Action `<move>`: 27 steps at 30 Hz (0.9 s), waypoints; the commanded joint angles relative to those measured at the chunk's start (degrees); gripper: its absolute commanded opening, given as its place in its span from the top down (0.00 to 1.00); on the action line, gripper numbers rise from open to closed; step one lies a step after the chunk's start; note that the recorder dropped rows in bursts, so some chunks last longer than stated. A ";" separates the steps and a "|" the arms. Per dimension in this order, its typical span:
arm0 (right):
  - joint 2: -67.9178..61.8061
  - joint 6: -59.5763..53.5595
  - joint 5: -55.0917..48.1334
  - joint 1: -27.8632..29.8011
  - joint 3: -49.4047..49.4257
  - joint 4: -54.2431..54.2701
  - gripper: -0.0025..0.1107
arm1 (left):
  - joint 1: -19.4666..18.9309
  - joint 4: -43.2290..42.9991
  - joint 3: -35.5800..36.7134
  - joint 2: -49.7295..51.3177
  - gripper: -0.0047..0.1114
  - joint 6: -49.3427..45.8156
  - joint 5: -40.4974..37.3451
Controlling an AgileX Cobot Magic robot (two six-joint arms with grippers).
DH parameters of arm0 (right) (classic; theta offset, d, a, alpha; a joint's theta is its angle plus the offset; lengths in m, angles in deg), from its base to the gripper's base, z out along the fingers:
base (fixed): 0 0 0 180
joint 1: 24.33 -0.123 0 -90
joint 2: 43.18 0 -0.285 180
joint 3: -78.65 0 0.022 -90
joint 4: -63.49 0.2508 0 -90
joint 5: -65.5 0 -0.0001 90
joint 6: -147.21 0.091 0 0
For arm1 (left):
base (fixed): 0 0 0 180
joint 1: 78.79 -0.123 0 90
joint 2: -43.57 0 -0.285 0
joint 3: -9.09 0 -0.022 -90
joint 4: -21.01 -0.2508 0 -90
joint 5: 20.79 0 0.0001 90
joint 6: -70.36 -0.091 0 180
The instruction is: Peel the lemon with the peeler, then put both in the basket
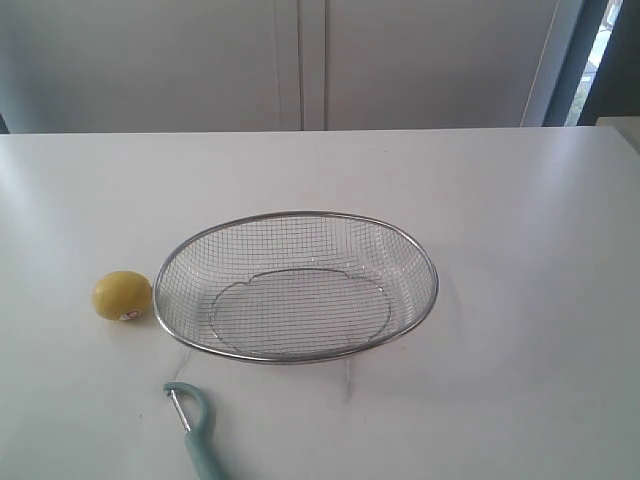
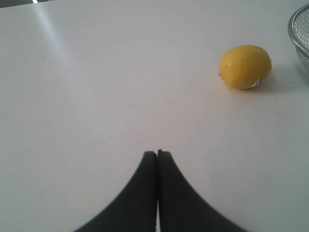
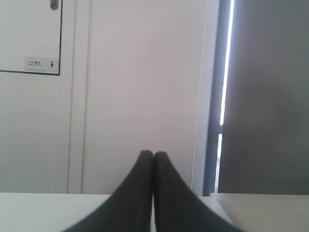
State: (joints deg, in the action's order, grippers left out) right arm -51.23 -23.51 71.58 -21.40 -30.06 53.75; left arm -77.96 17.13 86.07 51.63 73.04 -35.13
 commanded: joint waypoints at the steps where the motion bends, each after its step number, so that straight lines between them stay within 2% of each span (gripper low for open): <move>1: 0.27 1.73 -6.64 -0.04 -3.85 0.26 0.98 | -0.11 0.36 0.24 -0.27 0.96 0.00 0.15; 16: -19.26 4.07 -28.35 -0.04 -21.25 0.13 0.98 | -0.11 0.36 0.24 -0.27 0.96 0.00 0.15; 27: -30.72 4.07 -29.54 -0.04 -24.18 0.13 0.98 | -0.11 0.36 0.24 -0.27 0.96 0.00 0.15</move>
State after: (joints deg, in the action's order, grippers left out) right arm -80.03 -19.90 42.32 -21.40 -53.75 54.14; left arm -77.96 17.13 86.07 51.63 73.04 -35.13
